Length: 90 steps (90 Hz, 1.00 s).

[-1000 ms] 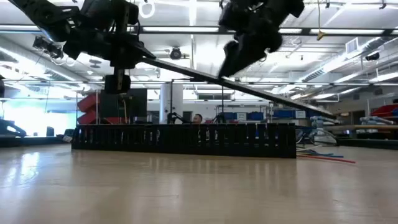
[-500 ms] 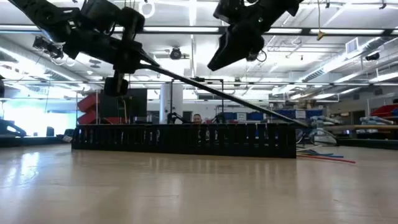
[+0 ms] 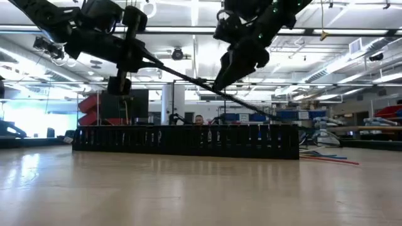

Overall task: Ziptie cables
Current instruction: Close the black cable duct cover

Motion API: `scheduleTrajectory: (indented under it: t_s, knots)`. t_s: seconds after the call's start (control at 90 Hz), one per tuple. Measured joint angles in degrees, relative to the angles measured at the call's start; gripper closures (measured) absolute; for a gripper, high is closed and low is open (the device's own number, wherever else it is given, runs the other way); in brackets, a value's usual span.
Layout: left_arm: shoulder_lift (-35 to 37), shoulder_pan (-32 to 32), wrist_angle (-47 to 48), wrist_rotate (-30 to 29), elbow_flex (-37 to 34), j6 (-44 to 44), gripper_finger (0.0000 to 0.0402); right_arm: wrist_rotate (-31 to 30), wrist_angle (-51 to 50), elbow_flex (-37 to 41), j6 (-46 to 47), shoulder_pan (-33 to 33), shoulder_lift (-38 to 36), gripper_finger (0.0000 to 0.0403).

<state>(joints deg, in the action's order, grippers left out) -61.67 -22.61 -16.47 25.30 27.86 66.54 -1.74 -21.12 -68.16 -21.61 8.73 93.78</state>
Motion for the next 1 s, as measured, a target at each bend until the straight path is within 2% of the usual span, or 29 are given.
scheduleTrajectory:
  t_s: [0.267,0.622,0.811,1.0]
  knots:
    - [0.0,-0.3,0.9,1.1,0.0,-0.3,0.0401,-1.7,0.9,0.0,-1.5,-0.5,1.4,0.0082]
    - [0.0,-0.3,0.5,2.0,0.0,-1.2,0.0402,-10.4,2.1,0.0,-2.5,-0.8,1.5,0.0056]
    - [0.0,-0.3,0.5,1.9,0.0,-1.2,0.0402,-10.3,2.1,0.0,-3.1,-0.9,1.5,0.0044]
    - [0.0,-0.3,0.5,2.0,0.0,-1.2,0.0402,-9.8,2.1,0.0,-3.6,-0.9,1.5,0.0049]
